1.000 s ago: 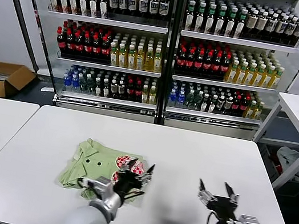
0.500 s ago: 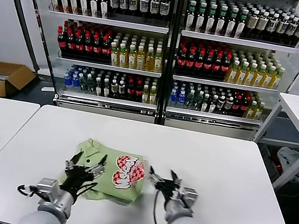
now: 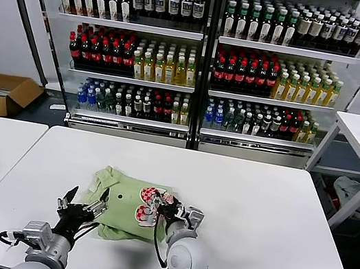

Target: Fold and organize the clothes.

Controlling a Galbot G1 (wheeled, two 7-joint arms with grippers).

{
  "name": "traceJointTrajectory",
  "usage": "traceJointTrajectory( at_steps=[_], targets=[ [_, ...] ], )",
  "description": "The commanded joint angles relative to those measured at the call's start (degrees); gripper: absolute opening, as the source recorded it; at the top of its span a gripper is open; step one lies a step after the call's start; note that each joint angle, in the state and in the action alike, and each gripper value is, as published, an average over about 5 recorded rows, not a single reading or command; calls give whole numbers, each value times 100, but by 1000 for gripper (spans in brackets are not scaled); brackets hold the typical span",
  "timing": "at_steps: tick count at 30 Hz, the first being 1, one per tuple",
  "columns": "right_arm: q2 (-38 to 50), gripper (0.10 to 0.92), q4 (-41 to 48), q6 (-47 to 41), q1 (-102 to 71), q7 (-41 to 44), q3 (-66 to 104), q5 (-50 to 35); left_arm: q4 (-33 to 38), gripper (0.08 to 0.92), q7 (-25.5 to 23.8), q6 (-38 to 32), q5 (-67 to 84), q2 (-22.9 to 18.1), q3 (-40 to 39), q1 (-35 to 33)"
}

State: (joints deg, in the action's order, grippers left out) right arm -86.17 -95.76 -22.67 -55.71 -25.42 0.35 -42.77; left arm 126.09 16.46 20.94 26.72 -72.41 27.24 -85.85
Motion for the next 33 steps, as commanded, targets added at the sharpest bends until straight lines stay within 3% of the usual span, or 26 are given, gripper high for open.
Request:
traceJointTrajectory(
  at_steps=[1, 14, 17, 23, 29, 33],
  targets=[
    [-129, 550, 295, 157, 200, -115, -111, -60, 8, 823, 8, -29, 21, 18, 137, -116],
    [790, 171, 473, -2, 513, 808, 207, 782, -128, 823, 2, -51, 90, 86, 117, -14],
    [984, 117, 544, 23, 623, 985, 308, 795, -134, 823, 1, -52, 88, 85, 118, -13],
    [1700, 111, 834, 151, 981, 1586, 477, 1207, -97, 823, -9, -53, 63, 87, 122, -51],
    [2494, 111, 1651, 751, 1475, 2687, 517, 2632, -83, 823, -40, -55, -26, 56, 74, -54],
    [2685, 111, 2017, 1019, 1641, 2894, 534, 3138, -81, 823, -55, -58, -90, 23, 30, -47]
  ],
)
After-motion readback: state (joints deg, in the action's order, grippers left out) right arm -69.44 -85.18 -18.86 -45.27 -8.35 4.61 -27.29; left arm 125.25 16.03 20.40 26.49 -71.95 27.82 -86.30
